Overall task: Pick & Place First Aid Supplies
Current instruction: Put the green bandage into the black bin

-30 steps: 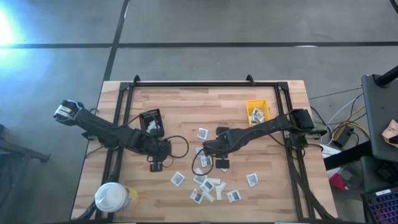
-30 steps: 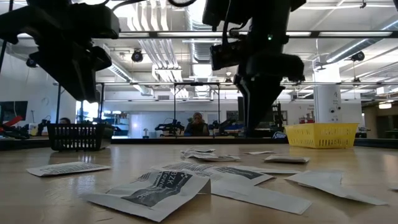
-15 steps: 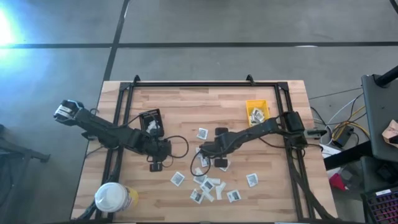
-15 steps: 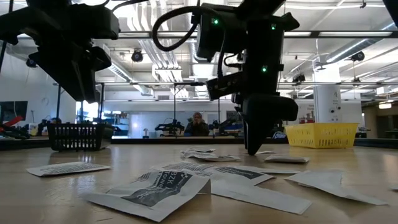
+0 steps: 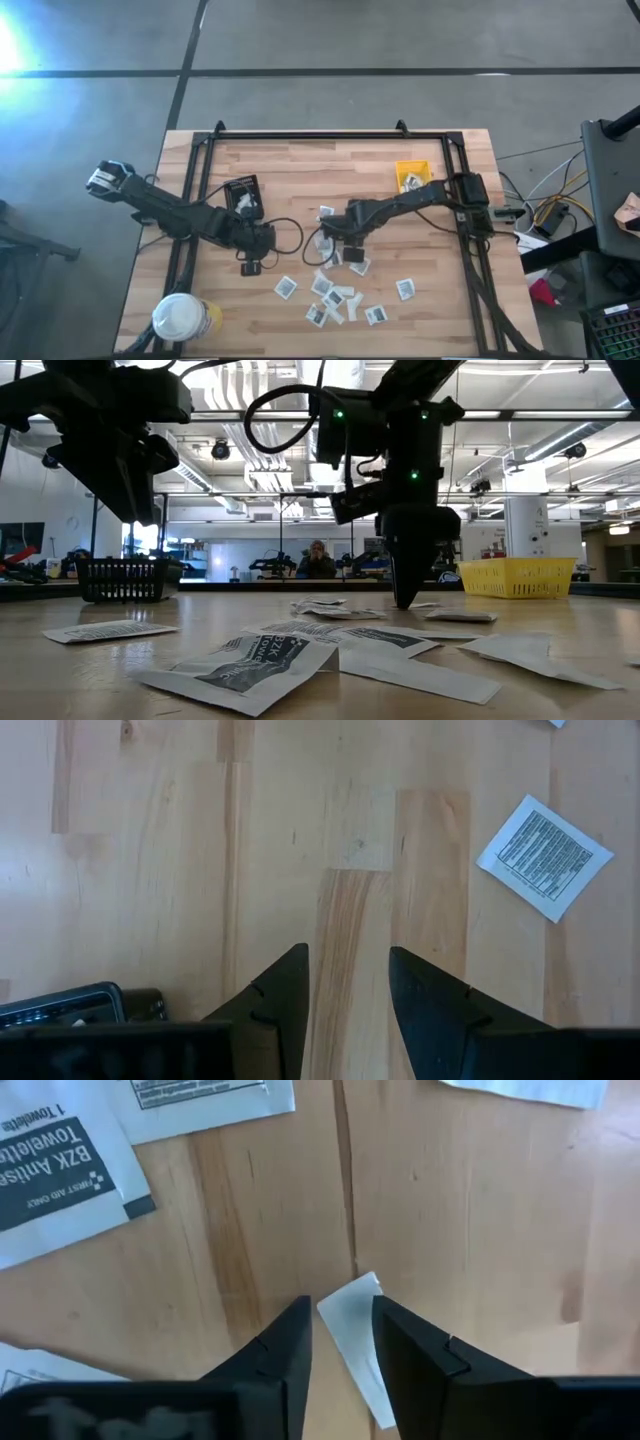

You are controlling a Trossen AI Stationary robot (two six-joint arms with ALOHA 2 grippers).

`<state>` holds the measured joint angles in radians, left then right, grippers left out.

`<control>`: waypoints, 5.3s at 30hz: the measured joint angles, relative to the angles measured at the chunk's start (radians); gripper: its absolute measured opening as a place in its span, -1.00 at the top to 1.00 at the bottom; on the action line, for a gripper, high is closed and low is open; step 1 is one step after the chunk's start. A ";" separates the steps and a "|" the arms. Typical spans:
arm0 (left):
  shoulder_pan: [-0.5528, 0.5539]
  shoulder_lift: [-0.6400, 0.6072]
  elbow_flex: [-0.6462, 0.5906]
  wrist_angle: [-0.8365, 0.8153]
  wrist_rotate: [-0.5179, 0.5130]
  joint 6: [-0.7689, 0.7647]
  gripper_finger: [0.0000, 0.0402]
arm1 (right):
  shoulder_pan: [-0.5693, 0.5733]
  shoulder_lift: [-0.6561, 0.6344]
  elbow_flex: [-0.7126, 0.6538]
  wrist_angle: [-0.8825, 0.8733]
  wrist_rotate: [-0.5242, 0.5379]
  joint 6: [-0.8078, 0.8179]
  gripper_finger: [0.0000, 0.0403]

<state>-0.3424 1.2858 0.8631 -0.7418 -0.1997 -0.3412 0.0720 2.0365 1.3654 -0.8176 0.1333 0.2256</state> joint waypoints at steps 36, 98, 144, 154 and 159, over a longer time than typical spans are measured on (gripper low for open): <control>0.000 0.000 -0.001 0.062 -0.015 0.022 0.34 | -0.002 -0.215 -0.034 0.026 -0.078 -0.028 0.95; 0.000 0.065 -0.003 0.869 0.051 0.468 0.34 | 0.033 -0.295 0.003 0.652 -0.640 -0.473 0.96; 0.014 -0.050 -0.003 0.473 -0.171 0.207 1.00 | 0.012 -0.362 0.002 0.415 -0.436 -0.414 0.30; 0.037 -0.212 -0.003 0.199 -0.322 -0.018 1.00 | 0.013 -0.374 0.002 0.320 -0.436 -0.378 0.35; 0.037 -0.287 -0.002 0.097 -0.371 -0.109 1.00 | 0.013 -0.373 0.002 0.292 -0.436 -0.358 0.40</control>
<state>-0.3050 0.9985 0.8608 -0.6450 -0.5704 -0.4499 0.0849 1.6638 1.3670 -0.5260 -0.3027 -0.1326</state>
